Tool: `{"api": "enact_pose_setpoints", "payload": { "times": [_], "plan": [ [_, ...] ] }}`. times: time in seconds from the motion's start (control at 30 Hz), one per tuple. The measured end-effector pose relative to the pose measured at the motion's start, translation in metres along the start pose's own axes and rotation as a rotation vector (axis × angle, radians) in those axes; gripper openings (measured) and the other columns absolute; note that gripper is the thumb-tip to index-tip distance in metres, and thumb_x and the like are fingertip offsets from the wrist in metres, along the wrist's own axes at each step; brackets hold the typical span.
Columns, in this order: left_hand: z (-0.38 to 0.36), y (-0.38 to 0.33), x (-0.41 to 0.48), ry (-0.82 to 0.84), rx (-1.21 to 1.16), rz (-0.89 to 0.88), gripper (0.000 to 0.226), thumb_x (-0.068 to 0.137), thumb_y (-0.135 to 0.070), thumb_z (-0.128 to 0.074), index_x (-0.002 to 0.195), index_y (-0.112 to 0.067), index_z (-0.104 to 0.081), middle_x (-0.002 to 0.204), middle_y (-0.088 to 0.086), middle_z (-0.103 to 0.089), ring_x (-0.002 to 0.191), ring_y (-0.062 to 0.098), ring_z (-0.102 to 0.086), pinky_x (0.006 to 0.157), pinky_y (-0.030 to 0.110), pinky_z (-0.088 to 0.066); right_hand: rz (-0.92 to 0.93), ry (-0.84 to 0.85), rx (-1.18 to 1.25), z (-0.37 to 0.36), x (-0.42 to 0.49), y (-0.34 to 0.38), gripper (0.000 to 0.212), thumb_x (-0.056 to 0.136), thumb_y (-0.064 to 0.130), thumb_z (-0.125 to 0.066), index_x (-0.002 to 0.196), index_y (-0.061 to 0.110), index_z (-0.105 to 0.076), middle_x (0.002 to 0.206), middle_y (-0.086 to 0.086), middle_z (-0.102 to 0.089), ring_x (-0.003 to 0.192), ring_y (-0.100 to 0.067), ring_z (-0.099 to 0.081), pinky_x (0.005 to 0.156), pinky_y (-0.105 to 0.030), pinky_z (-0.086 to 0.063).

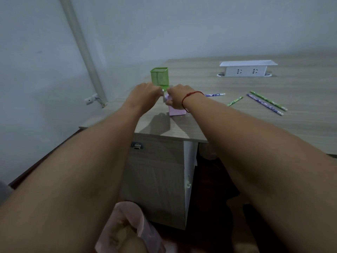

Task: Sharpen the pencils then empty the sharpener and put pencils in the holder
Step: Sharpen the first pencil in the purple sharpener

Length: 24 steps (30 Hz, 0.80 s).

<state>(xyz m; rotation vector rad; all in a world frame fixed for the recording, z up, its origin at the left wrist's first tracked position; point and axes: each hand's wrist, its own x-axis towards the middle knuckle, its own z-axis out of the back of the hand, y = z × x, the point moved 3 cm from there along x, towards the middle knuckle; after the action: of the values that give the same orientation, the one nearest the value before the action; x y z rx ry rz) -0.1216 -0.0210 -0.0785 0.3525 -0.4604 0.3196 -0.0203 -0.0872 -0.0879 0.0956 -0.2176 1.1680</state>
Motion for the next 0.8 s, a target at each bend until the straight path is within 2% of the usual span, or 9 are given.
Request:
{"api": "enact_pose_setpoints", "payload": {
  "times": [0.1,0.2,0.3,0.5,0.63,0.8],
  "plan": [
    [-0.001,-0.016,-0.019,0.035,-0.033,-0.055,0.021,0.096,-0.012,-0.048,0.100,0.001,-0.064,0.091,0.028,-0.066,0.082,0.045,-0.062,0.066,0.045,-0.046,-0.022,0.019,-0.011,0.000,0.000,0.000,0.039,0.097,0.037,-0.044,0.120,0.007,-0.056,0.119,-0.016,-0.060,0.102,-0.031,-0.059,0.079,-0.035,-0.042],
    [-0.006,-0.011,-0.029,0.076,-0.081,0.024,0.023,0.097,-0.014,-0.046,0.100,0.001,-0.063,0.094,0.028,-0.066,0.083,0.045,-0.062,0.068,0.046,-0.048,-0.006,0.041,-0.009,-0.004,0.000,0.009,0.038,0.098,0.035,-0.044,0.120,0.007,-0.056,0.118,-0.016,-0.061,0.101,-0.030,-0.059,0.077,-0.033,-0.042],
    [-0.006,-0.006,-0.027,0.123,-0.112,0.011,0.023,0.096,-0.014,-0.047,0.098,0.002,-0.064,0.093,0.026,-0.067,0.082,0.041,-0.062,0.072,0.047,-0.050,-0.006,0.034,-0.008,-0.005,0.002,0.011,0.037,0.098,0.034,-0.044,0.119,0.007,-0.056,0.117,-0.016,-0.061,0.098,-0.030,-0.058,0.076,-0.033,-0.041],
    [-0.002,-0.010,-0.022,0.142,-0.188,-0.002,0.023,0.096,-0.013,-0.047,0.099,0.003,-0.063,0.095,0.026,-0.066,0.082,0.040,-0.061,0.073,0.042,-0.047,-0.011,0.034,-0.019,-0.006,0.002,0.007,0.035,0.098,0.033,-0.045,0.117,0.006,-0.056,0.114,-0.015,-0.062,0.087,-0.026,-0.051,0.073,-0.032,-0.040],
    [-0.023,-0.015,-0.033,0.230,-0.113,0.065,0.026,0.098,-0.014,-0.045,0.102,0.006,-0.062,0.098,0.026,-0.065,0.089,0.040,-0.062,0.076,0.043,-0.046,0.005,0.015,-0.005,-0.011,0.002,0.008,0.036,0.098,0.033,-0.043,0.117,0.007,-0.056,0.117,-0.016,-0.061,0.100,-0.032,-0.059,0.076,-0.034,-0.041],
    [-0.044,-0.015,-0.036,0.287,-0.030,0.118,0.026,0.097,-0.010,-0.043,0.104,0.004,-0.064,0.099,0.022,-0.065,0.090,0.037,-0.063,0.079,0.041,-0.049,0.028,-0.055,0.026,-0.014,0.005,0.009,0.036,0.095,0.032,-0.041,0.119,0.008,-0.052,0.123,-0.017,-0.058,0.110,-0.035,-0.056,0.087,-0.037,-0.044]
  ]
}}
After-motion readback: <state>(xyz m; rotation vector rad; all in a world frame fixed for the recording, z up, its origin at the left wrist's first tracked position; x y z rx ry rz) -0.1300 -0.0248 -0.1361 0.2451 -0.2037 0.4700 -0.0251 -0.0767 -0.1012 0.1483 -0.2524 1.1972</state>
